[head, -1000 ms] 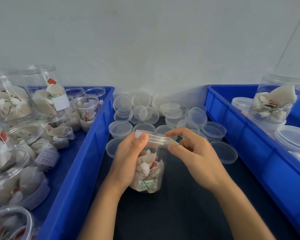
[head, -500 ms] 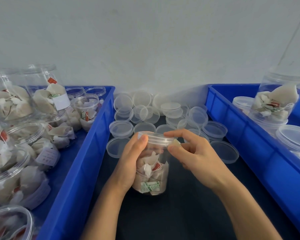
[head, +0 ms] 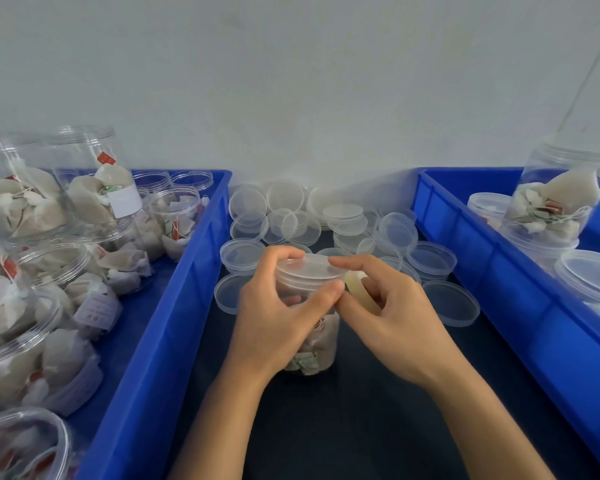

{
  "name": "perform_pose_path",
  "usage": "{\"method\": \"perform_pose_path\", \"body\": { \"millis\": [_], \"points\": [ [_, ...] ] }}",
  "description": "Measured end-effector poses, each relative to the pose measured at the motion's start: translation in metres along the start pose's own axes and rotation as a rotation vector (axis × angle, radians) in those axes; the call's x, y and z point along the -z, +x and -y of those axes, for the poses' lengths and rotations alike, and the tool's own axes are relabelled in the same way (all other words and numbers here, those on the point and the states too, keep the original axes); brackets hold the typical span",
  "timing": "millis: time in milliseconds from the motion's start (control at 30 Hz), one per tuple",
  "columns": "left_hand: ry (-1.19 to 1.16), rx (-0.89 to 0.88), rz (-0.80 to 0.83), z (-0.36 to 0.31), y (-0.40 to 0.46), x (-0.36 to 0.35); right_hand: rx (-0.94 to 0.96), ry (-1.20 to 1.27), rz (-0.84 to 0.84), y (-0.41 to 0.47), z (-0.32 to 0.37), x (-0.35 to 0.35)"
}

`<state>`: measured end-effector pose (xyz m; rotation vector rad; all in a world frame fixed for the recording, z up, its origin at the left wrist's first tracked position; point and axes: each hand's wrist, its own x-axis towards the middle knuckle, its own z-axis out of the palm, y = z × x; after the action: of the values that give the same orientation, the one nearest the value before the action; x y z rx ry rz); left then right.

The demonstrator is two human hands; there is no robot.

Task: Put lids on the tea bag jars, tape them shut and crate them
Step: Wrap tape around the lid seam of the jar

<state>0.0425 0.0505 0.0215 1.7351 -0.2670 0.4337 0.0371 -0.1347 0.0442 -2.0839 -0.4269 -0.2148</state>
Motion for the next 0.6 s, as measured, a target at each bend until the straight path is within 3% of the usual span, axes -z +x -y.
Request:
{"method": "perform_pose_path", "body": {
  "millis": [267, 600],
  "points": [
    [0.052, 0.023, -0.118, 0.001, 0.000, 0.000, 0.090, -0.112, -0.031, -0.001, -0.004, 0.001],
    [0.172, -0.045, -0.028, 0.006, 0.003, 0.012, 0.144, -0.355, -0.021, -0.002, -0.004, 0.007]
  ]
}}
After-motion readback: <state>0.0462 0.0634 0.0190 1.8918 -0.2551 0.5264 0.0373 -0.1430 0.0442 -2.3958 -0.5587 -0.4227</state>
